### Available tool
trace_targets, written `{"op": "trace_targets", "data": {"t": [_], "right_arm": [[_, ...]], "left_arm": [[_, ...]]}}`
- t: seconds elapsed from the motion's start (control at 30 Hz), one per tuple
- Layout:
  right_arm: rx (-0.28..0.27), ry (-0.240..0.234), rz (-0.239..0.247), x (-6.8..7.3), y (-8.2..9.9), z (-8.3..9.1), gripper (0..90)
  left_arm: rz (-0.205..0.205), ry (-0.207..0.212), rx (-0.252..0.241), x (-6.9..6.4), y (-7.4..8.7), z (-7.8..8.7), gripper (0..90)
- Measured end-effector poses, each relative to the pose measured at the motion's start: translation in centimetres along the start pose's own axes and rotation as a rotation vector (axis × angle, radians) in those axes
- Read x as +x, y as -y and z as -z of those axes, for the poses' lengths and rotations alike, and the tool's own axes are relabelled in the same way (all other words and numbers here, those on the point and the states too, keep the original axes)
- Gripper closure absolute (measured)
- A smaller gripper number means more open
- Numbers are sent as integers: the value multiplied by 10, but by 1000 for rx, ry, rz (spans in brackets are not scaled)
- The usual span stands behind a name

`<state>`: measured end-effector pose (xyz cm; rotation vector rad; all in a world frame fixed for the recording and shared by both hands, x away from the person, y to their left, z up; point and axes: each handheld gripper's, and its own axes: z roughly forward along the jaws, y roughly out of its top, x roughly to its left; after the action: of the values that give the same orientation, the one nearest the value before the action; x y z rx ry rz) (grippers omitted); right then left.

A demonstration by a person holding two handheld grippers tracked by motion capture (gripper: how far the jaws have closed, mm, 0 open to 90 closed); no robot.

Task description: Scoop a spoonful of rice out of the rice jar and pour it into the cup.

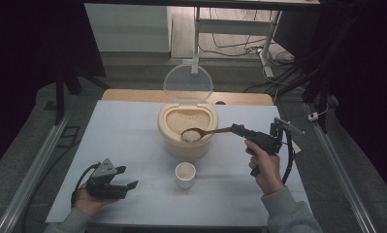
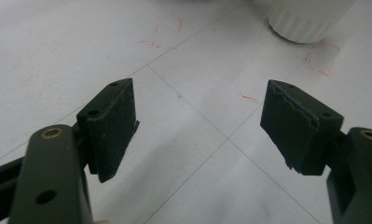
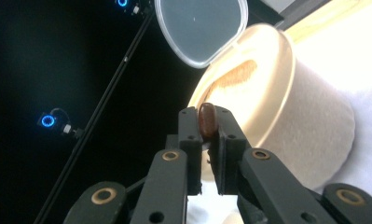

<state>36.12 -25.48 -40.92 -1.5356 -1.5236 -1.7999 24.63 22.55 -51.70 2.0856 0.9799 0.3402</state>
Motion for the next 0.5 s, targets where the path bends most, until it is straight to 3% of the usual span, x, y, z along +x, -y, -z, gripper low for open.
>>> {"op": "trace_targets", "data": {"t": [0.5], "right_arm": [[99, 7, 18, -8, 25, 6, 835]], "left_arm": [[0, -2, 2, 0, 0, 0, 259]]}}
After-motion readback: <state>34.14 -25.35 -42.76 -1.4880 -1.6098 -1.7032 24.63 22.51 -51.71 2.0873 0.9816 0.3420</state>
